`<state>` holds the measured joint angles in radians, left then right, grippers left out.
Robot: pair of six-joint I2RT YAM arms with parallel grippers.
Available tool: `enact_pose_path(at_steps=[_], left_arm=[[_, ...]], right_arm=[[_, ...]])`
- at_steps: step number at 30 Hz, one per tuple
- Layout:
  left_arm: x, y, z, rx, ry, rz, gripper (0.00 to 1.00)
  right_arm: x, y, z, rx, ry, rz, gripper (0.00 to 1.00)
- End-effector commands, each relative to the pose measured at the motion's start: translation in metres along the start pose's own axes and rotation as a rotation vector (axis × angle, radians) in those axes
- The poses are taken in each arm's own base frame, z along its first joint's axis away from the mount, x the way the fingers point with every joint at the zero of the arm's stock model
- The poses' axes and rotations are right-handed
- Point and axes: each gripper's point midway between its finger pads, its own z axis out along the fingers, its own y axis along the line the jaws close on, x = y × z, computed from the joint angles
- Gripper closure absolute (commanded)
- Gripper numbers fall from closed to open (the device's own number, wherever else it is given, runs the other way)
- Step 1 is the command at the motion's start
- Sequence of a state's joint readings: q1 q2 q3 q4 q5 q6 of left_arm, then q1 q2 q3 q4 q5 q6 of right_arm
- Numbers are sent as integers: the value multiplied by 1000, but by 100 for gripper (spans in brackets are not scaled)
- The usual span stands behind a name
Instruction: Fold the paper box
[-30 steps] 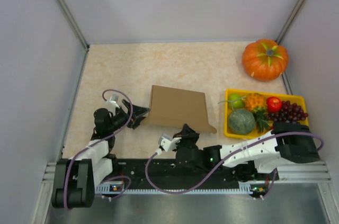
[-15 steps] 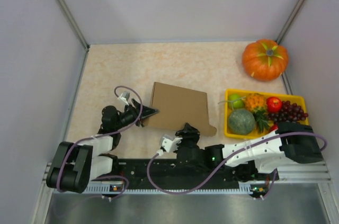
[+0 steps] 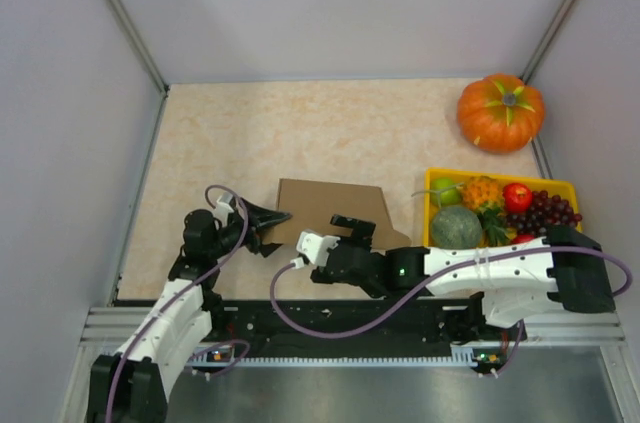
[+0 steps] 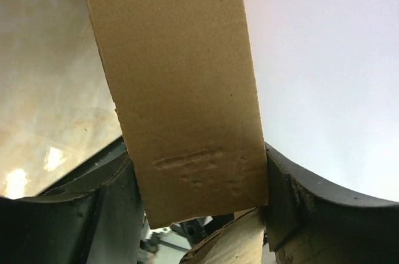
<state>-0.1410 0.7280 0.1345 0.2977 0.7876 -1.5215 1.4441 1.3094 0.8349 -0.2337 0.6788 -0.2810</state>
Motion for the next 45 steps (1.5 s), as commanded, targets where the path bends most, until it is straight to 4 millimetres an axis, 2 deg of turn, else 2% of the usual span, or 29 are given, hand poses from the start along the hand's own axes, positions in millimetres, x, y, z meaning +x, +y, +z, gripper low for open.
enact_pose_path(at_steps=[1,3,4,5,7,12,14,15,17,19,21,22,23,24,25,26,27,28,29,30,31,32,33,34,35,38,40,42,45], left_arm=[[3,5,-8,-78,-29,-249,56],[3,2,-12,-83,-54,-271,56],[4,-4,-14,-81,-63,-270,56],[5,4,-16,-120,-75,-315,56],[4,-5,-20,-101,-96,-324,56],[8,-6,-24,-125,-102,-364,54],[5,-7,-24,-116,-113,-349,35],[3,-9,-23,-104,-118,-340,26],[-1,-11,-23,-76,-129,-298,13],[-14,-15,-24,-49,-184,-225,2],[-29,-12,-29,-73,-254,-97,2],[-33,-18,-33,-87,-276,-42,2],[-45,-16,-38,-125,-327,82,2],[-59,-15,-44,-173,-378,124,2],[-63,-30,-54,-222,-413,188,2],[-85,-28,-70,-331,-524,328,2],[-95,-31,-79,-401,-570,373,2],[-100,-56,-91,-416,-626,449,2],[-106,-55,-101,-480,-657,517,2],[-115,-70,-113,-508,-725,557,2],[-116,-75,-114,-508,-729,596,2],[-119,-93,-111,-457,-731,706,2],[-108,-100,-99,-388,-649,766,2],[-103,-107,-92,-347,-603,815,11],[-99,-111,-87,-328,-567,865,14],[-95,-108,-76,-353,-462,979,18],[-97,-102,-72,-400,-425,1038,19],[-90,-98,-61,-403,-356,1135,17],[-73,-109,-40,-321,-302,1286,23]], right_arm=[[-28,-1,1,-18,-27,8,1],[-32,-6,2,1,-20,-13,2],[-30,-4,6,5,-4,-36,2],[-28,-6,9,17,12,-52,3],[-24,-12,14,38,44,-91,6],[-25,-22,23,-38,71,-86,27],[-22,-22,26,-87,91,-84,32],[-25,-31,29,-102,92,-55,37],[-26,-30,30,-169,94,-56,44],[-18,-38,39,-196,136,-37,45],[-20,-43,41,-258,150,-17,45],[-23,-45,41,-273,143,-15,46],[-28,-47,39,-305,127,-15,46],[-29,-48,39,-326,127,-7,47],[-25,-57,42,-332,140,16,47],[-32,-63,41,-353,124,34,48],[-26,-64,40,-376,150,38,49],[-19,-70,46,-377,178,49,50],[-23,-76,47,-378,174,55,51],[-18,-77,48,-396,199,56,51],[-14,-74,56,-412,222,53,52],[-15,-83,60,-410,217,61,53],[-15,-84,62,-423,213,63,53],[-13,-86,66,-431,218,69,52],[-15,-87,72,-466,202,92,48],[-15,-88,79,-535,199,111,41],[-10,-95,83,-548,207,126,39],[-9,-102,89,-565,203,132,39],[-5,-114,98,-569,195,157,39]])
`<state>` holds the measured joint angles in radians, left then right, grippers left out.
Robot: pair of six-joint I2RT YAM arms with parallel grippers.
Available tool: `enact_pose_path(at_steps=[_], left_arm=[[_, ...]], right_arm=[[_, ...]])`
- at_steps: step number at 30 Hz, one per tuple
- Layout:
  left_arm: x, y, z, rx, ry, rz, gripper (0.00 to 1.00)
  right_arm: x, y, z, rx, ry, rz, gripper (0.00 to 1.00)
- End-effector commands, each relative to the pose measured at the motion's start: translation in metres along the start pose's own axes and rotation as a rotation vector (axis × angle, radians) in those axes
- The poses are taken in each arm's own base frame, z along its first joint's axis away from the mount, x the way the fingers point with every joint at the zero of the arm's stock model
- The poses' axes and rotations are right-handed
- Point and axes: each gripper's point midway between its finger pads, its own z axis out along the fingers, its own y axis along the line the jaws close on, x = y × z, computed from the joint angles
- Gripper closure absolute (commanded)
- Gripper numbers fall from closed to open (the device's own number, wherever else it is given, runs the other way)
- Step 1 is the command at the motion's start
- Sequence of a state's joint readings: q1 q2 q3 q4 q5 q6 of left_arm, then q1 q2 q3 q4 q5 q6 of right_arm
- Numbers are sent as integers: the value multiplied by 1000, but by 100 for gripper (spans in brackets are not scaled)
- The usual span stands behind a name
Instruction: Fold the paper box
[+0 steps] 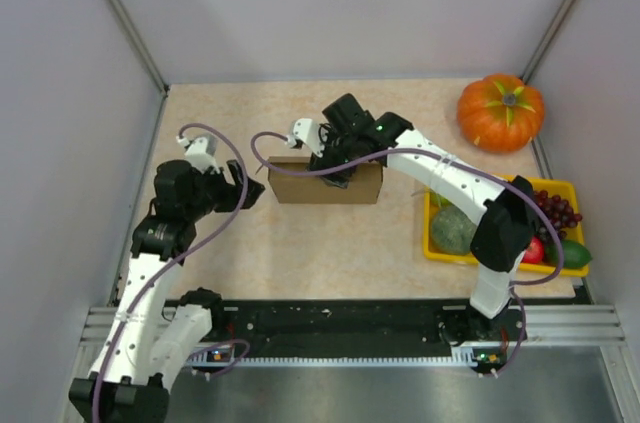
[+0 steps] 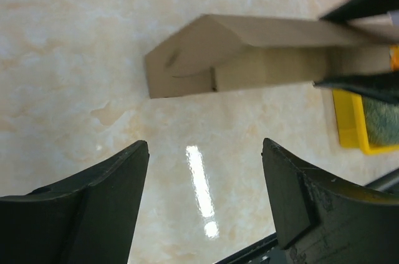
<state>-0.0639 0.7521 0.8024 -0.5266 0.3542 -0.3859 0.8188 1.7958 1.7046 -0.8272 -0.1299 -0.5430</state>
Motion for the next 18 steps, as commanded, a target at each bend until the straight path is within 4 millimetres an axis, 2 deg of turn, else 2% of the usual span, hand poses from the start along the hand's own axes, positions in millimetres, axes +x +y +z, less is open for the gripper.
enact_pose_path(at_steps=[1,2,6,7,8,9,10,12,14,18], left_arm=[[-28,-43,5,155,-140,316,23],[-26,-48,12,160,-135,355,24],[-52,-68,21,215,-142,461,33],[-54,-67,24,205,-119,482,34],[-41,-54,36,170,-14,512,36],[-59,-53,33,116,-29,529,38],[-62,-48,35,87,-9,555,37],[-57,-37,46,56,42,587,36],[-52,-35,56,78,69,635,36],[-44,-31,66,98,101,685,43]], right_arm=[[19,-1,7,-120,38,40,39],[15,-1,6,-131,20,41,39],[17,-5,11,-135,24,43,40],[19,-7,12,-136,26,49,40],[18,-8,12,-136,22,50,40],[17,-9,11,-134,18,50,40],[17,-10,12,-135,19,53,40],[16,-12,11,-137,9,56,40],[15,-13,12,-139,5,57,40],[14,-15,10,-130,2,56,40]])
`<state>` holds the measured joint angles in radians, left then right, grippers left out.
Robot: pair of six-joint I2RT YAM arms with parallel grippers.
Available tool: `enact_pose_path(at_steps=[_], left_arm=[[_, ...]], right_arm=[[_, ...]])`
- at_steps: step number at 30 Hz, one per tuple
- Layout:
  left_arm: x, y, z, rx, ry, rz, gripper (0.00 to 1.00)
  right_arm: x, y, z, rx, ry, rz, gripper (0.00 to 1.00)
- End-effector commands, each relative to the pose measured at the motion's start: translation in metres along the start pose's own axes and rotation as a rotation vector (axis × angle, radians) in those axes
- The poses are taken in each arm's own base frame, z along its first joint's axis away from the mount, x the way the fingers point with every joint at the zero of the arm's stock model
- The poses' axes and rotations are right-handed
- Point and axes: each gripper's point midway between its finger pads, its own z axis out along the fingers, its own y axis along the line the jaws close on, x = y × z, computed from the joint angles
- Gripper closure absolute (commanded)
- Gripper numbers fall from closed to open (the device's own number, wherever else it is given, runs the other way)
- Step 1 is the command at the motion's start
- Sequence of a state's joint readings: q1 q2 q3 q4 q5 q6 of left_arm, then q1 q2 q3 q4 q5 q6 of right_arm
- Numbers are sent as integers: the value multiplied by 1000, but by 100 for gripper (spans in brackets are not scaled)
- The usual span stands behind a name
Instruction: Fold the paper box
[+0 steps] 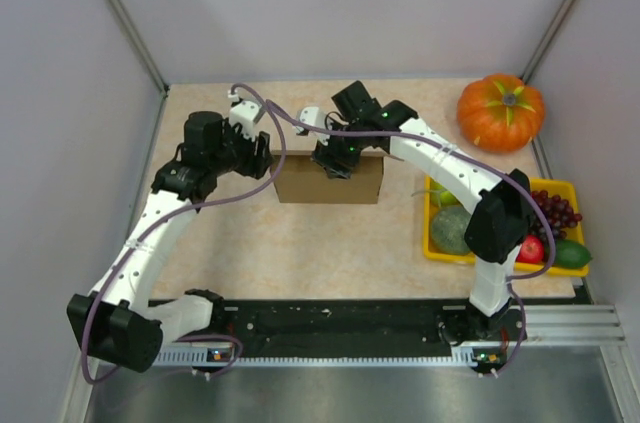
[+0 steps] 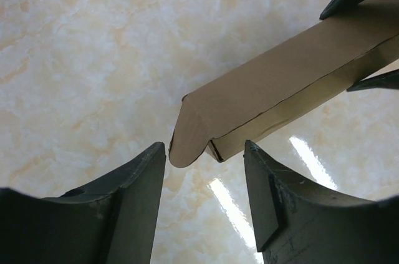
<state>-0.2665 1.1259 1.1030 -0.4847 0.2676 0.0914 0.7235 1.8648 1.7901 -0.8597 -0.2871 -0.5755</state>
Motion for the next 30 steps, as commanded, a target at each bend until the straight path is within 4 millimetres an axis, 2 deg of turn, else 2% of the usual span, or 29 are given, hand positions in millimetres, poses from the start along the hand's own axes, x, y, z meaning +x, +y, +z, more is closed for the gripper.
enact_pose_path(at_steps=[1,7,10,12,13,18,19,22,23,25,27,29,30], left_arm=[[4,3,4,23,31,136,42],[1,-3,11,67,-25,170,39],[9,3,21,52,-5,174,50],[12,10,27,28,14,166,52],[12,12,29,14,17,155,56],[2,17,33,-17,-22,122,70],[1,17,32,-22,-27,103,74],[-5,12,29,-6,-49,63,80],[-9,9,26,2,-61,56,84],[-11,0,24,45,-70,32,89],[-11,-4,24,62,-72,12,98],[-8,-3,25,55,-53,-23,100],[-8,-4,24,57,-47,-32,100]], right_arm=[[14,6,3,-44,57,14,40],[14,4,2,-43,52,23,39],[15,2,1,-37,51,27,39],[14,1,0,-33,48,28,39],[14,0,0,-30,46,30,39],[7,-3,-4,3,10,60,36],[7,-3,-4,11,1,77,33],[-2,-14,-18,115,-52,139,25],[-9,-15,-29,142,-87,154,23],[-11,-23,-40,226,-108,273,14],[-15,-22,-56,245,-144,341,11],[-8,-16,-64,262,-149,433,8],[-8,-15,-80,285,-177,464,7]])
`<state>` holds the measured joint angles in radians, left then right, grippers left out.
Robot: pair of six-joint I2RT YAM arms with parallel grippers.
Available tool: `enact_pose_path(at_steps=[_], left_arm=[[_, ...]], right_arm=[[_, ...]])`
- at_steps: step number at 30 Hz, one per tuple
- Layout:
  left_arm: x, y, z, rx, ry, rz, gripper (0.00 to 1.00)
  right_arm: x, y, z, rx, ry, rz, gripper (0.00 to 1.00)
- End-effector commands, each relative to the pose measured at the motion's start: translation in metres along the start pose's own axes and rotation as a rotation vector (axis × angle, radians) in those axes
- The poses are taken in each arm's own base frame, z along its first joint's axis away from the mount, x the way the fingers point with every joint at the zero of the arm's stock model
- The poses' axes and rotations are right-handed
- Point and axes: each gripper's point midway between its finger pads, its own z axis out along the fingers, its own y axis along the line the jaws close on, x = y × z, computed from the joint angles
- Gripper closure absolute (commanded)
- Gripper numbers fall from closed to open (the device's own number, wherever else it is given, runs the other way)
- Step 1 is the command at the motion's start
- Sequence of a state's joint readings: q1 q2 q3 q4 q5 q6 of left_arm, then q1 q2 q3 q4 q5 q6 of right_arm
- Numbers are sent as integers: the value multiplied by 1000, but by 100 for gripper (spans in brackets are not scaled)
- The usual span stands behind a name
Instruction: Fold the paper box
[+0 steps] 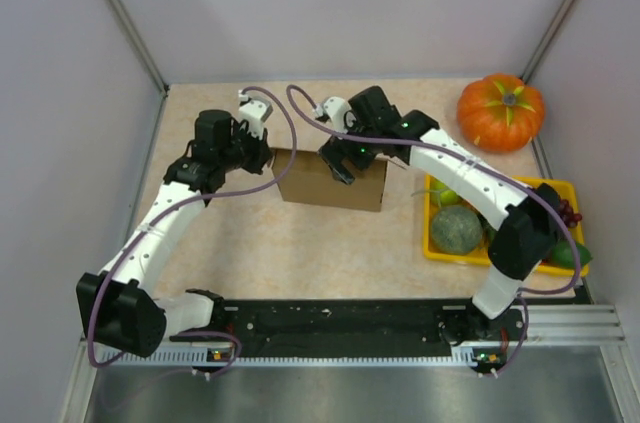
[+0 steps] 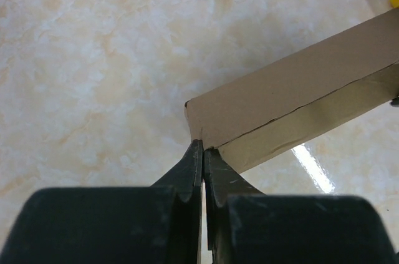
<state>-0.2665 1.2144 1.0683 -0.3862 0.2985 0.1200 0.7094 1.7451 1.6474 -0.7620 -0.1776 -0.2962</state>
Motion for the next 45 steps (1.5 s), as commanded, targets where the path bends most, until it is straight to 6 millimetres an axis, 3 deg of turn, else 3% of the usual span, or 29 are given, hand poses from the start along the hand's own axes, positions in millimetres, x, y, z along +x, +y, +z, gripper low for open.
enact_pose_path(at_steps=[1,3,8,11,15,20,22,26,29,36,37,45], left_arm=[[-17,-9,-7,30,-51,-69,100],[-19,-11,-9,36,-42,-99,100],[-21,-15,-13,53,-7,-119,100],[-21,-17,-17,60,1,-122,100],[-21,-21,-18,71,35,-167,100],[-17,-22,-15,78,77,-196,100],[-14,-22,-14,76,100,-209,100],[-13,-23,-13,79,141,-237,100],[-11,-24,-10,89,163,-268,100],[-6,-27,-3,98,227,-327,100],[-14,-26,-5,99,215,-325,100],[-27,-36,-2,152,237,-384,100]], right_arm=[[-15,-12,-62,140,-152,268,6],[-10,-8,-85,146,-192,288,5],[38,-20,-99,206,-149,432,3],[53,-22,-109,226,-151,438,12],[52,-1,-118,137,-195,438,20],[65,-14,-113,215,-147,440,34],[67,-13,-112,211,-131,448,47],[79,-10,-111,220,-100,477,51],[85,-9,-115,239,-87,500,59],[83,-9,-115,234,-55,519,93],[84,-10,-116,237,-48,517,98],[74,-6,-111,193,-35,540,100]])
